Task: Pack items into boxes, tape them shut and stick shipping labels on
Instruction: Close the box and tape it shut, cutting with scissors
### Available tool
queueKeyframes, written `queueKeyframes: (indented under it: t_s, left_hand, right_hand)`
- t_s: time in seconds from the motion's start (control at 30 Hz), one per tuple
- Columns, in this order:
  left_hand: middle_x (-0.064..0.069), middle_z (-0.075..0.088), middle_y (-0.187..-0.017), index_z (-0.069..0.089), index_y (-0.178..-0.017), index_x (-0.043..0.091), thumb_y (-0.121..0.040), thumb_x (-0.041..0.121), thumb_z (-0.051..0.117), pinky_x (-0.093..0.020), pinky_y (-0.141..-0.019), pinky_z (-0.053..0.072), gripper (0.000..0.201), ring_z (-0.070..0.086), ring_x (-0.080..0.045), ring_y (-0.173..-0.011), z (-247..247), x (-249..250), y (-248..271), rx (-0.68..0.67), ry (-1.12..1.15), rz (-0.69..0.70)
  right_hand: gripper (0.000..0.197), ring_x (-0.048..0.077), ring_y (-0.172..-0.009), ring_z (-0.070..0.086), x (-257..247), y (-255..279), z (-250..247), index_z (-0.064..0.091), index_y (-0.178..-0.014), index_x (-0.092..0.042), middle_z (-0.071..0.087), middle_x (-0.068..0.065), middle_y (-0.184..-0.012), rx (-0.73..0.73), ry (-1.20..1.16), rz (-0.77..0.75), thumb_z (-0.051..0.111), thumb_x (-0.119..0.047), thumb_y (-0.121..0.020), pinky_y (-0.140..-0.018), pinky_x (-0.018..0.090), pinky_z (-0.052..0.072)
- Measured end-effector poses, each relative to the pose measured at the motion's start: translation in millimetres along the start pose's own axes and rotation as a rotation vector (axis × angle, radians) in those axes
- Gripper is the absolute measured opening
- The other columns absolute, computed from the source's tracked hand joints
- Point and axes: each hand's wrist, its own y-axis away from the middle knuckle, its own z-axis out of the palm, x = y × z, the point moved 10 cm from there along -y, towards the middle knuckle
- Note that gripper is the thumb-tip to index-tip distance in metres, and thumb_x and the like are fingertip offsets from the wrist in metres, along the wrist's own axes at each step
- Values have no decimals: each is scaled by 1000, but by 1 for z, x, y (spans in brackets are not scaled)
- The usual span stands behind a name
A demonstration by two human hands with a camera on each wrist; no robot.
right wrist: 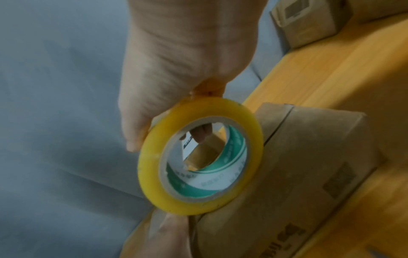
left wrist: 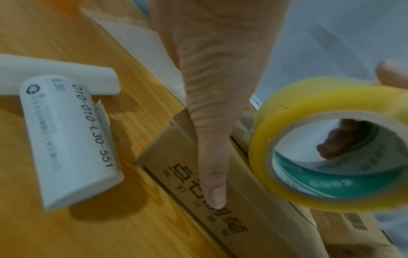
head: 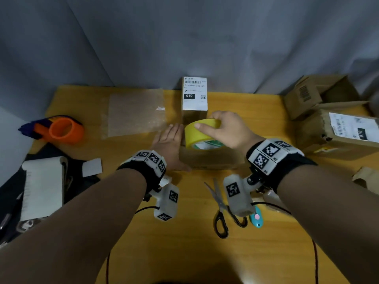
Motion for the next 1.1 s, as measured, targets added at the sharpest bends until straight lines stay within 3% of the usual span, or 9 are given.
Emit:
queueKeyframes:
  t_s: [0.1,0.2,0.3,0.4,0.5,0.67,0.9,1.03,1.1]
  left_hand:
    - [-1,-17,-158,-22,-147,14,-57,76,68,-46,-119,-3,142,-17,-17,-145,8,-8,-5,-14,-55,-44]
    - [-2,-10,-158,-17,-148,13,-59,68,73,-44,-117,3,138,-10,-22,-146,4,-4,-5,16,-24,-40]
    - [-6,-1,-158,-8,-150,11,-60,62,77,-44,-117,10,134,-3,-25,-146,-2,-2,-6,39,-12,-12]
    - [-6,7,-157,0,-150,13,-56,61,79,-44,-117,16,132,7,-26,-145,-5,-7,-9,75,-19,19]
    - [-4,9,-156,2,-150,14,-56,61,79,-44,-117,19,131,11,-24,-144,-5,-1,-9,90,-49,49]
    - [-4,-5,-159,-12,-150,12,-63,69,69,-41,-119,5,132,-2,-23,-147,1,2,-7,53,-150,44]
    - [-12,-24,-155,-20,-147,5,-65,89,37,-49,-113,-17,130,-20,-25,-144,7,24,-8,50,-396,36]
    - [-13,-19,-157,-18,-146,3,-61,92,34,-46,-117,-13,134,-16,-24,-145,21,65,-18,64,-363,83]
    - [-11,-19,-157,-18,-147,5,-63,88,42,-47,-117,-11,132,-15,-23,-146,22,68,-21,70,-294,67]
  right_hand:
    - [55,19,-83,65,12,-6,3,65,-93,-9,68,4,-85,-3,-140,59,60,-63,-80,-74,36,54]
    - [61,16,-87,60,9,-16,8,61,-89,-10,63,-4,-83,-46,-62,58,56,-71,-77,-74,29,47]
    - [74,20,-103,58,0,-21,3,65,-109,-9,65,3,-106,-95,33,50,52,-74,-77,-86,31,47]
    - [64,25,-96,57,5,-18,-26,65,-100,-10,62,5,-95,-90,429,-3,48,-69,-83,-73,32,44]
    - [60,26,-89,57,34,-10,-44,63,-91,-13,63,5,-95,-127,656,86,48,-70,-83,-64,30,43]
    - [52,22,-73,54,32,-11,-40,57,-77,-13,58,2,-78,-122,707,122,50,-64,-85,-49,25,33]
    - [40,23,-79,48,7,-9,-24,53,-111,-16,51,1,-86,-119,779,32,47,-50,-91,-52,26,31]
    - [37,29,-94,60,-3,-9,-19,50,-114,-13,63,8,-104,-90,760,-24,41,-43,-94,-63,29,36]
    - [34,29,-96,60,-4,-7,-21,51,-112,-15,63,7,-99,-100,676,-46,41,-42,-94,-65,29,36]
